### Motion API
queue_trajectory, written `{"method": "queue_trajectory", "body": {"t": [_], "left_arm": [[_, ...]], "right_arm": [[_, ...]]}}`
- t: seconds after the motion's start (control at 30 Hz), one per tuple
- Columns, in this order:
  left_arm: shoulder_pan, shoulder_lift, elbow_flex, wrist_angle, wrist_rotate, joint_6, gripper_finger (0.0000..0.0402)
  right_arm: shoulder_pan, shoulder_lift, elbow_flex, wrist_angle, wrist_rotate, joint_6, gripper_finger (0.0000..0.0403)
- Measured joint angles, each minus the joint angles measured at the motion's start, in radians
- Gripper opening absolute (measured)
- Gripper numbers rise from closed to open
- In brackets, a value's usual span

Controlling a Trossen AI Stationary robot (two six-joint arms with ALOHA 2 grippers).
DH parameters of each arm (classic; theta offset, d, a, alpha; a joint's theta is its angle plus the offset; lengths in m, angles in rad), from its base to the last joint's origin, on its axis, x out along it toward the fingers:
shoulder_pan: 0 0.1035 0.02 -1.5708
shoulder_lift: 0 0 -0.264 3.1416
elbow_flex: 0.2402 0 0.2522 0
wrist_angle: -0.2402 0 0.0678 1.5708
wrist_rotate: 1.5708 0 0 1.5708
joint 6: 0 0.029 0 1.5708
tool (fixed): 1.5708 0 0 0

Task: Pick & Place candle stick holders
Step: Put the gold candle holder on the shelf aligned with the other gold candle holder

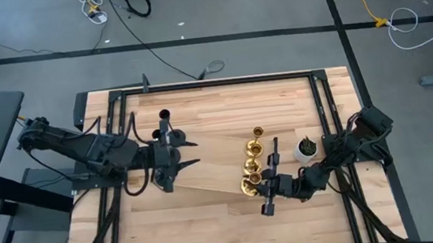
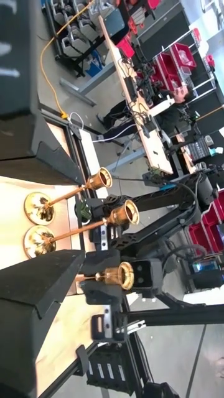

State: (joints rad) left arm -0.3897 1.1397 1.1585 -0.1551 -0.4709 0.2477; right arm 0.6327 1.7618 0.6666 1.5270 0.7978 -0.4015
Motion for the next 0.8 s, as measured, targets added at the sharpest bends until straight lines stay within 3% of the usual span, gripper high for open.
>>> {"method": "queue_trajectory", "body": {"t": [0.2, 0.5, 0.8], "left_arm": [[0.000, 0.000, 0.000, 0.000, 0.000, 0.000, 0.0181], [0.000, 0.000, 0.000, -0.002, 0.000, -0.001, 0.0181], [0.000, 0.000, 0.000, -0.004, 0.000, -0.001, 0.0181]], "right_arm": [[-0.004, -0.002, 0.000, -0.059, -0.028, 0.079, 0.0049], [-0.004, -0.002, 0.000, -0.060, -0.008, 0.052, 0.0054], [-0.001, -0.002, 0.000, -0.061, 0.060, 0.025, 0.0115]]}}
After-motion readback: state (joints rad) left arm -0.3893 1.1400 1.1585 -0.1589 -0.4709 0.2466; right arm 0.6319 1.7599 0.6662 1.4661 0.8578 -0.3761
